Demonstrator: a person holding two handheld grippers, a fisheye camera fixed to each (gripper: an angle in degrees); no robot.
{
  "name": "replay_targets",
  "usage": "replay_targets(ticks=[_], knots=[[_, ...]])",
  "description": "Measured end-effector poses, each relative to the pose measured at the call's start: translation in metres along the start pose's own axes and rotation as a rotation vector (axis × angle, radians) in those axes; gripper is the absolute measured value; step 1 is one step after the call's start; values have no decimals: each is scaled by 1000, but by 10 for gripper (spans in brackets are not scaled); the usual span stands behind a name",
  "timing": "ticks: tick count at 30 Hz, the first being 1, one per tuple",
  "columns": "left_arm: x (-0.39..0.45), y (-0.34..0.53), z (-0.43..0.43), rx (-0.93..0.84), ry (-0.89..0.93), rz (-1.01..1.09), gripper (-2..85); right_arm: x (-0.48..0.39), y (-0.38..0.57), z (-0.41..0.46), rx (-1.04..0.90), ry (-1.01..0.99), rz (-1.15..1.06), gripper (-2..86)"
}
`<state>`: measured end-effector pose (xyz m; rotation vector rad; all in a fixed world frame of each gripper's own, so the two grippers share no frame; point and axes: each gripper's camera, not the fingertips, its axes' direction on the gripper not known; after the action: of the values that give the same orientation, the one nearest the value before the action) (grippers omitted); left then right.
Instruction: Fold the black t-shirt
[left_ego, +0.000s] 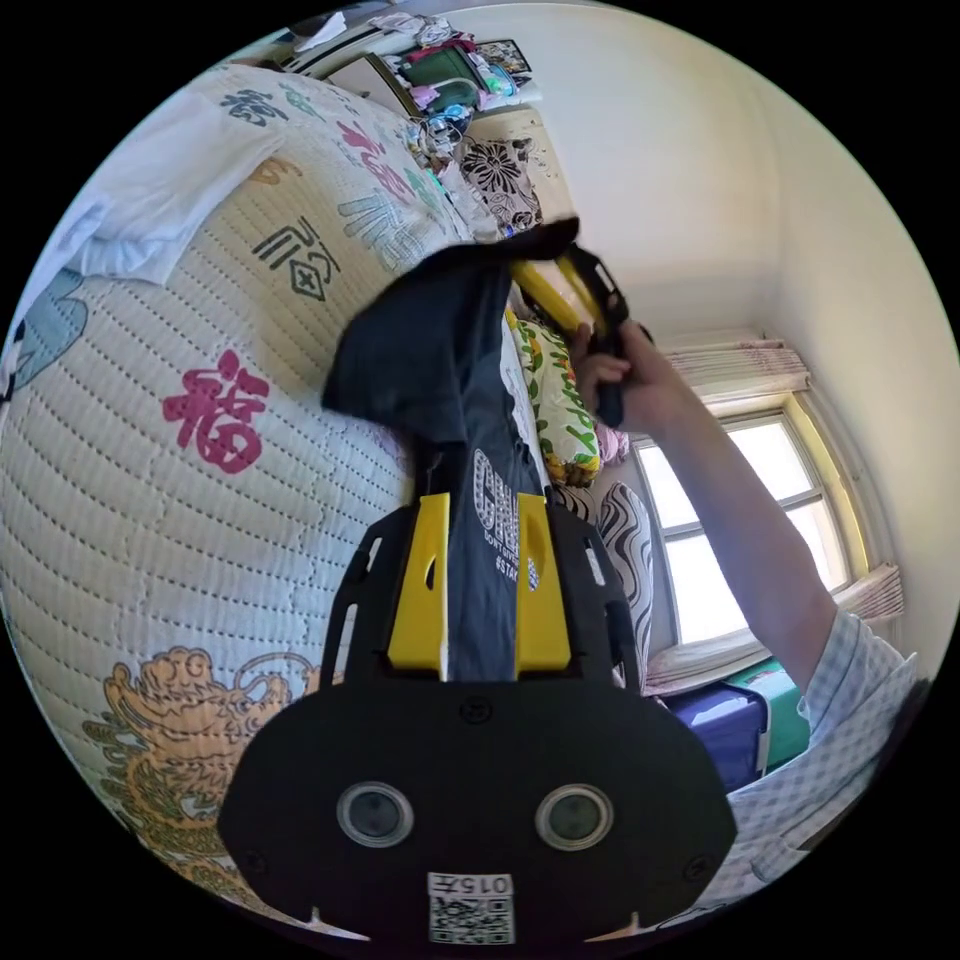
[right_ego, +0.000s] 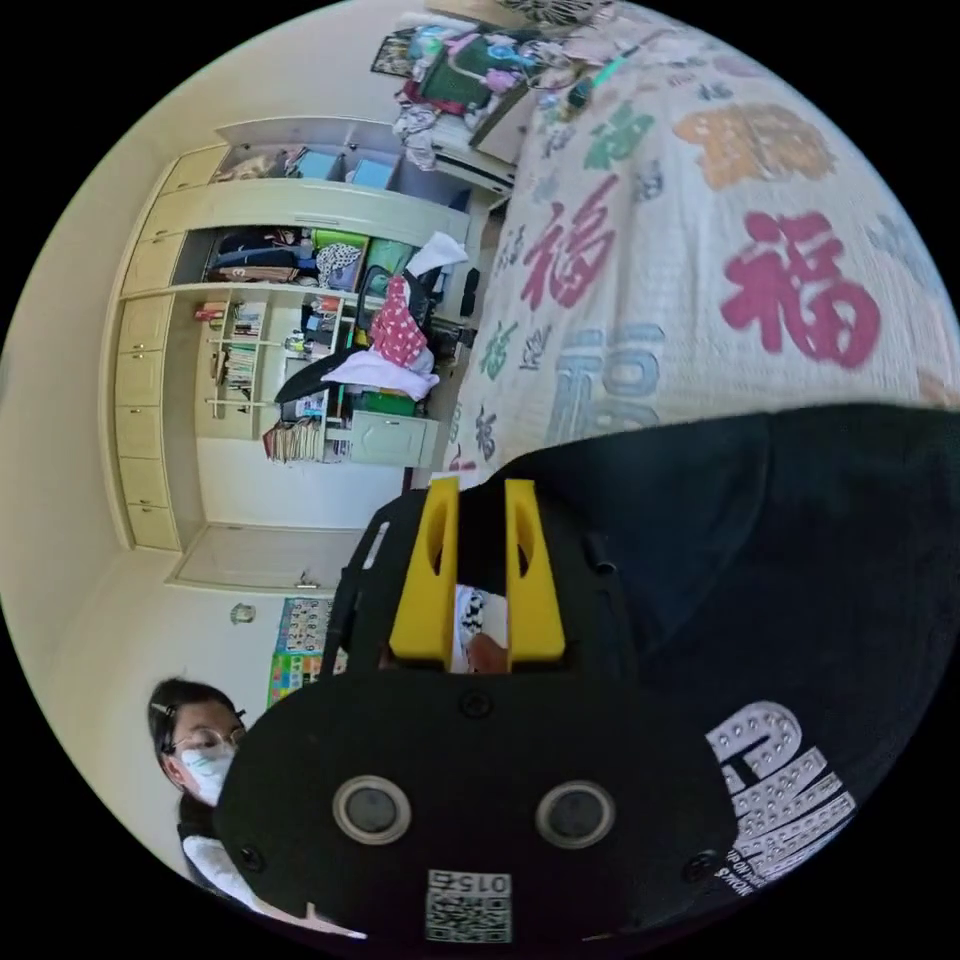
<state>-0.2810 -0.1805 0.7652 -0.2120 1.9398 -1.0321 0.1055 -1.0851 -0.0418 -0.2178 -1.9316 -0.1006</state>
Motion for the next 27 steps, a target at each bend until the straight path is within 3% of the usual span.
replay_targets(ticks=[5,9,14,17,20,22,23,25,27], knots=[[5,14,1,-3,-14,-19,104,-43,13,-6,-81,-13,-135,109],[16,27,1,-14,-50,-8,104,-58,80,-33,-158,5,-181,105],[40,46,10,-33,-77,53,95,-64,228,-101,-201,255,-179,97],[73,63,22,-93,-138,207,52,-92,347,-153,-136,567,-191,85],[132,103,25,-2,-392,519,14,-148,473,-191,51,984,-247,62],[169,139,25,105,-533,727,7,-190,565,-209,328,1259,-265,17],[189,164,25,168,-591,821,3,-198,586,-212,410,1315,-261,11],[211,198,25,255,-654,867,0,-222,658,-215,770,1486,-301,-2],[232,233,28,299,-675,853,-2,-227,684,-215,771,1510,-366,-2]])
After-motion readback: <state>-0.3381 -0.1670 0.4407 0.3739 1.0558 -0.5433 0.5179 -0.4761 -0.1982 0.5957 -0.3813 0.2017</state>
